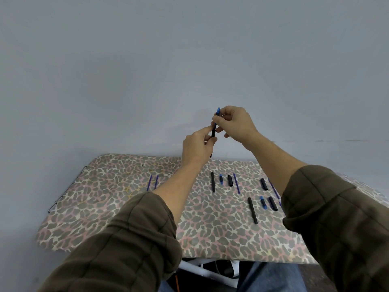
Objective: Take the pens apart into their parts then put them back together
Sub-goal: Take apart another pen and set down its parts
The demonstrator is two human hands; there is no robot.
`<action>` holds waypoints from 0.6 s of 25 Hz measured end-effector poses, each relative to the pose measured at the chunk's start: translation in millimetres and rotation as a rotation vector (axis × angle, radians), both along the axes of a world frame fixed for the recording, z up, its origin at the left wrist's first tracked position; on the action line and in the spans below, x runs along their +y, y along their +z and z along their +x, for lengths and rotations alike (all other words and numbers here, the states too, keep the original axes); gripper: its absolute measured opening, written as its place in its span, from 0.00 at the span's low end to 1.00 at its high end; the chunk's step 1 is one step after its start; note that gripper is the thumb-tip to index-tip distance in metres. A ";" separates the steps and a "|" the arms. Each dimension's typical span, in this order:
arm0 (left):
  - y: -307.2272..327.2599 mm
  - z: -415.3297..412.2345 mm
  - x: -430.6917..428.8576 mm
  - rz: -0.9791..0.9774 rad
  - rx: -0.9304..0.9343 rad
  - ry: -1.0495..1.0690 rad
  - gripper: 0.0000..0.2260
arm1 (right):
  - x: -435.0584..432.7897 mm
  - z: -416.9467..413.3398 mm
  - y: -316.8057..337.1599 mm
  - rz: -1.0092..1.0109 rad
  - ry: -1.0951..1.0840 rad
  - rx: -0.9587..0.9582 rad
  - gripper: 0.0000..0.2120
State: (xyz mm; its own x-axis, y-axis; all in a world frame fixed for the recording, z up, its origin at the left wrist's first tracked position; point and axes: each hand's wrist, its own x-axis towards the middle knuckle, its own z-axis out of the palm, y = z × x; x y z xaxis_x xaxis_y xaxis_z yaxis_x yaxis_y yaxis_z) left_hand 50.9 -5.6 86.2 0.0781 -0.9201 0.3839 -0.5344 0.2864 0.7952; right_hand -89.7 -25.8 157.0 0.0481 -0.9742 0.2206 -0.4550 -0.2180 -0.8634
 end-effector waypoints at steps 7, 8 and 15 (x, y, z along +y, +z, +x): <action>1.6 -2.8 -3.0 0.052 0.063 0.020 0.11 | -4.6 1.3 -9.6 -0.023 0.007 0.034 0.06; 0.7 -2.7 -3.4 0.050 0.068 0.019 0.11 | -5.0 1.6 -10.2 -0.028 0.003 0.051 0.06; -1.0 -4.1 -6.9 0.047 0.108 0.034 0.07 | -9.0 4.6 -14.0 -0.049 -0.087 0.121 0.06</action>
State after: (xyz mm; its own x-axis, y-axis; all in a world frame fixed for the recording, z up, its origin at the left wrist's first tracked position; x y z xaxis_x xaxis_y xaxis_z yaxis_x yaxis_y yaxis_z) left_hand 46.9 -12.5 85.1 0.1483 -0.9330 0.3279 -0.4539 0.2304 0.8608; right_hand -85.1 -34.8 143.0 -0.0073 -0.9640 0.2658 -0.5742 -0.2135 -0.7904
